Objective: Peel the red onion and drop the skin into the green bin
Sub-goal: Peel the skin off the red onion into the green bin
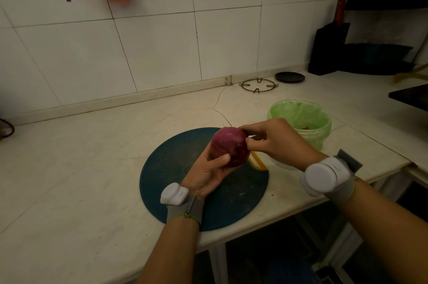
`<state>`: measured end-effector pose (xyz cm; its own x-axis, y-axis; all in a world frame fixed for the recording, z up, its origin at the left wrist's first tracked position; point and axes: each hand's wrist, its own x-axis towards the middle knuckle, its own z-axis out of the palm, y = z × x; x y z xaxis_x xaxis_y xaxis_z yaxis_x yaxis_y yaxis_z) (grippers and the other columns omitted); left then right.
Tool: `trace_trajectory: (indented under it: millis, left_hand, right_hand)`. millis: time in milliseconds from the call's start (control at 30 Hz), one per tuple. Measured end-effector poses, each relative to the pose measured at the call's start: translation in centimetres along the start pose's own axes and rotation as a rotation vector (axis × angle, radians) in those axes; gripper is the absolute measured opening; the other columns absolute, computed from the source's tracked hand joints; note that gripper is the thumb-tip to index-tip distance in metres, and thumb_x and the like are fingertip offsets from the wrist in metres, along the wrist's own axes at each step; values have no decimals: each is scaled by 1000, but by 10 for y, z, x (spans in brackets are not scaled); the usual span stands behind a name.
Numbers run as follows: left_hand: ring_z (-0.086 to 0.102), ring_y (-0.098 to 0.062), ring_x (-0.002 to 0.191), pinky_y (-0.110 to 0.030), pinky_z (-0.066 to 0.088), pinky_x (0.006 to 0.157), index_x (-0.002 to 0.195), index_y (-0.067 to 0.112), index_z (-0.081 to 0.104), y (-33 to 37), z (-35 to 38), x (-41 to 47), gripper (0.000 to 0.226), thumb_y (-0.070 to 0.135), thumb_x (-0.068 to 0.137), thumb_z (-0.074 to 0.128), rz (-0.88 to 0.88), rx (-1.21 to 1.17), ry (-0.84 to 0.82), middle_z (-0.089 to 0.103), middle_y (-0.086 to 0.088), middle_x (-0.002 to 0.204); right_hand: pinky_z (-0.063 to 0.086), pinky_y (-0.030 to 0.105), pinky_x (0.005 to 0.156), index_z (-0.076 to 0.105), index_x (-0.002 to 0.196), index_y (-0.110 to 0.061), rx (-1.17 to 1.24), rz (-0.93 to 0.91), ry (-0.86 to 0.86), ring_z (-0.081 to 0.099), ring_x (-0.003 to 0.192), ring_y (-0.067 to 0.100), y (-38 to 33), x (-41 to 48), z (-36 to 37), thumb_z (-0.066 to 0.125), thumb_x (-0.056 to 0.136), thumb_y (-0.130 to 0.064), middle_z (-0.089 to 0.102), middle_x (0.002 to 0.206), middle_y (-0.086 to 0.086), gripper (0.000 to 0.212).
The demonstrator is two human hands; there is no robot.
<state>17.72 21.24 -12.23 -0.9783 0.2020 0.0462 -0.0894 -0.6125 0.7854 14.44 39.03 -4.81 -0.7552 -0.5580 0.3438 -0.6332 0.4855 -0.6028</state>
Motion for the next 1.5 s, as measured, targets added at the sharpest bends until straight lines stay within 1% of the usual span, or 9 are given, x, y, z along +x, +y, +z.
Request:
trace_trajectory:
  millis: [200, 367, 433, 533, 833, 1067, 1267, 1367, 1500]
  left_hand:
    - [67, -35, 98, -39, 59, 68, 114, 19, 59, 1, 6, -5, 89, 25, 33, 96, -64, -139, 56, 60, -18, 117]
    - [68, -40, 90, -32, 59, 54, 112, 23, 61, 0, 8, -6, 87, 34, 32, 96, -106, -143, 38, 69, -19, 104]
    - [68, -39, 86, -29, 58, 52, 113, 25, 60, 0, 9, -7, 88, 38, 33, 95, -114, -130, 21, 67, -20, 107]
    - [69, -36, 84, -27, 57, 50, 111, 26, 61, -1, 9, -7, 87, 41, 32, 95, -139, -105, 18, 59, -20, 115]
    - [69, -29, 79, -25, 56, 50, 113, 27, 58, -2, 9, -7, 94, 53, 29, 92, -179, -52, 22, 58, -19, 113]
    - [69, -28, 75, -25, 54, 45, 111, 27, 59, -3, 8, -8, 95, 61, 27, 88, -178, -56, -6, 65, -16, 106]
    - [68, -22, 72, -20, 51, 45, 109, 24, 61, -3, 6, -8, 76, 74, 52, 66, -187, -15, 4, 66, -16, 105]
    - [68, -22, 74, -21, 52, 46, 112, 23, 59, -2, 4, -7, 89, 67, 37, 82, -167, -18, -16, 71, -13, 97]
    - [69, -22, 77, -22, 52, 47, 114, 22, 58, -4, 1, -5, 90, 61, 37, 85, -157, -37, -8, 69, -13, 99]
  right_hand:
    - [46, 11, 90, 56, 126, -22, -90, -206, -6, 52, 109, -2, 3, -7, -7, 75, 76, -23, 56, 123, -11, 53]
    - [46, 18, 88, 47, 97, -37, -132, -299, -48, 53, 103, 4, -8, -9, -11, 79, 71, -23, 59, 115, -7, 44]
    - [46, 17, 85, 45, 91, -33, -161, -310, -77, 51, 100, 4, -11, -8, -10, 79, 70, -23, 58, 111, -10, 41]
    - [46, 23, 78, 46, 89, -22, -219, -330, -114, 50, 93, 9, -9, -7, -9, 79, 69, -25, 56, 107, -7, 39]
    - [44, 29, 69, 32, 80, -36, -166, -378, -63, 46, 83, 16, -11, -13, -5, 79, 69, -25, 50, 90, -2, 50]
    - [38, 7, 79, 44, 88, -20, -115, -355, -93, 47, 96, -3, -7, -11, -5, 82, 64, -30, 54, 113, -7, 46]
    - [43, 17, 78, 43, 85, -21, -103, -367, -56, 50, 94, 6, -3, -18, -4, 80, 67, -20, 54, 108, -10, 41]
    - [41, 16, 77, 40, 83, -25, -121, -424, -7, 47, 90, 7, -4, -20, 0, 80, 68, -14, 53, 102, -9, 44]
    - [39, 18, 74, 37, 81, -27, -150, -446, 4, 46, 87, 12, -4, -22, 4, 79, 68, -12, 53, 99, -4, 47]
